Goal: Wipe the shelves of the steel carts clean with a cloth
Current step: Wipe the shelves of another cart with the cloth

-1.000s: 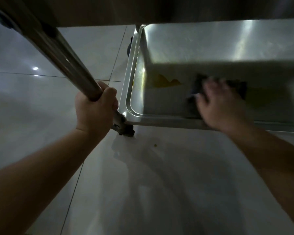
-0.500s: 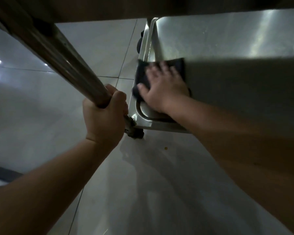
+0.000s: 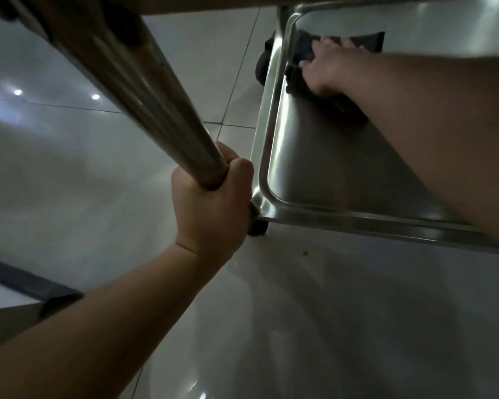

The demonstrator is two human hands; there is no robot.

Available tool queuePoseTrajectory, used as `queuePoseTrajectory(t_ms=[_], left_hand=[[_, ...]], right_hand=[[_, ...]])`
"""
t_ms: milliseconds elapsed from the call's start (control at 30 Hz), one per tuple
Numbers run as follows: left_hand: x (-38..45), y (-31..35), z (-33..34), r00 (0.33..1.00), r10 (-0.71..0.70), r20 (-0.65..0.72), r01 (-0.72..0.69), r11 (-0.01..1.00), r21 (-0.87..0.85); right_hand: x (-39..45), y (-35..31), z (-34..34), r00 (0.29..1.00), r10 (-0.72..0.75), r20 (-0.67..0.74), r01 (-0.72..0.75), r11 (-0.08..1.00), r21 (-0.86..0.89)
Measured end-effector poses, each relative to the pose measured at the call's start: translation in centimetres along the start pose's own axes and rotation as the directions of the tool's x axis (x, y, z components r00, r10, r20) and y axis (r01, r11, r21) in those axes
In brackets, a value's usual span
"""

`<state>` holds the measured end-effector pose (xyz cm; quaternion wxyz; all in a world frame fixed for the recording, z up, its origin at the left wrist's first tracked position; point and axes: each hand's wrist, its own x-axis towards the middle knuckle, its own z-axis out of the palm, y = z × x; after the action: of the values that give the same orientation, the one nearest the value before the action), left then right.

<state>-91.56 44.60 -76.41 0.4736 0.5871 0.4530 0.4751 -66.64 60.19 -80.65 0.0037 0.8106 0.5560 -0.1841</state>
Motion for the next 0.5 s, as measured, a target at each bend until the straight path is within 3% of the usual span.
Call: queuePoseTrajectory(t_ms=[100,333,433,500], left_hand=[[0.0,-0.2,0.0,1.000,0.017,-0.015,-0.017,1.000,0.008],[-1.0,-0.7,-0.7,0.998,0.059,0.008,-0.059,0.998,-0.008],[-1.2,-0.8,-0.8,0.999,0.026,-0.027,-0.026,1.000,-0.011],[-1.0,-0.7,-0.7,0.998,0.016,-0.053,-0.017,1.000,-0.011]], right_hand=[[-0.1,-0.6,0.0,1.000,-0.017,0.020,0.016,1.000,0.026],[-5.4,-1.6,1.7,0.942,-0.328,0.075,0.332,0.942,-0.044],[-10.9,-0.4,3.6,0.890,-0.442,0.108,0.448,0.893,-0.037],[-15.5,0.7,5.0,0.810,-0.570,0.137,0.577,0.817,-0.018]])
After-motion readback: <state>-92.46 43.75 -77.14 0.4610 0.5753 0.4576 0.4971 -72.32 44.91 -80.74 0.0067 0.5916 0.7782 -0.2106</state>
